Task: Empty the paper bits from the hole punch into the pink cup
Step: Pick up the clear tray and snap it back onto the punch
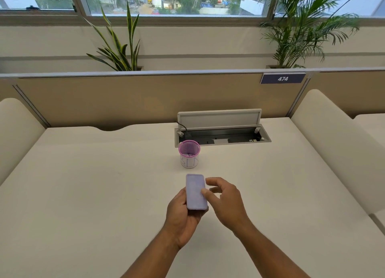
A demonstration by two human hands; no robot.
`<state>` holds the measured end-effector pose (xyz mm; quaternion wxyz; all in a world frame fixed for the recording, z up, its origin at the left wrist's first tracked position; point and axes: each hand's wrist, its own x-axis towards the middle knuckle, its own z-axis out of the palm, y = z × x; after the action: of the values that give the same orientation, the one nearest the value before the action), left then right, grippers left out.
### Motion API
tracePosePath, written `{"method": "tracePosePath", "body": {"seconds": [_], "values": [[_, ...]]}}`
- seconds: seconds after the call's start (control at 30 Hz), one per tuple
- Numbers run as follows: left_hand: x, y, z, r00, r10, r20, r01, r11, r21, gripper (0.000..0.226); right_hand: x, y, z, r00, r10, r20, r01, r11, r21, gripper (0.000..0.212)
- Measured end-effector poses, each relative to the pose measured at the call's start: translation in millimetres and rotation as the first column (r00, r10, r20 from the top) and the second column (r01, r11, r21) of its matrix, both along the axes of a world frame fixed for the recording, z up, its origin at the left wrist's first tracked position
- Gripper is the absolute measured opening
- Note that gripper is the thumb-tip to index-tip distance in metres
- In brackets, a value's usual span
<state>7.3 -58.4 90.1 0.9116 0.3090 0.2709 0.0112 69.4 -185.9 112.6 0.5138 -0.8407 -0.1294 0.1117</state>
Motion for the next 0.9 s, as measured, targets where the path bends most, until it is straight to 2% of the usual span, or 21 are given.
{"method": "tracePosePath", "body": {"seconds": [0.1, 0.23, 0.33, 0.43, 0.6, 0.73, 0.8, 0.9], "values": [[0.9, 1.0, -3.8, 1.0, -0.016, 0.004, 0.016, 1.0, 0.026, 0.04, -7.6, -0.1, 0.3, 0.986, -0.009, 0.169, 0.024, 0.996, -0.083, 0.03], [0.8, 3.5, -3.1, 1.0, -0.018, -0.016, 0.019, 0.998, 0.052, 0.044, -21.2, 4.4, 4.8, 0.927, 0.095, 0.363, -0.031, 0.983, -0.178, 0.033], [2.8, 2.0, -5.6, 0.997, -0.002, -0.076, 0.009, 0.996, 0.092, 0.044, -27.1, 10.7, 1.5, 0.866, 0.192, 0.461, -0.036, 0.945, -0.326, 0.039], [6.1, -1.6, -7.4, 0.995, 0.021, -0.096, -0.015, 0.998, 0.063, 0.05, -28.3, 13.7, -0.8, 0.83, 0.257, 0.495, -0.024, 0.903, -0.429, 0.032], [11.0, 0.7, -5.5, 0.999, 0.007, -0.044, -0.01, 0.998, -0.069, 0.059, -19.1, 6.2, -2.4, 0.88, 0.186, 0.437, -0.018, 0.932, -0.361, 0.019], [15.6, -1.8, -4.5, 1.0, -0.027, -0.015, 0.027, 1.0, -0.012, 0.054, -10.0, 1.6, -3.4, 0.888, 0.123, 0.444, 0.015, 0.956, -0.294, 0.018], [18.3, -4.6, -3.0, 1.0, -0.028, -0.015, 0.028, 1.0, -0.002, 0.051, -8.2, -0.1, -1.8, 0.858, 0.118, 0.5, 0.059, 0.944, -0.324, 0.016], [21.5, -7.2, -1.9, 0.999, -0.033, -0.024, 0.034, 0.999, 0.033, 0.05, -11.5, 0.2, 2.9, 0.756, 0.152, 0.637, 0.173, 0.891, -0.419, 0.026]]}}
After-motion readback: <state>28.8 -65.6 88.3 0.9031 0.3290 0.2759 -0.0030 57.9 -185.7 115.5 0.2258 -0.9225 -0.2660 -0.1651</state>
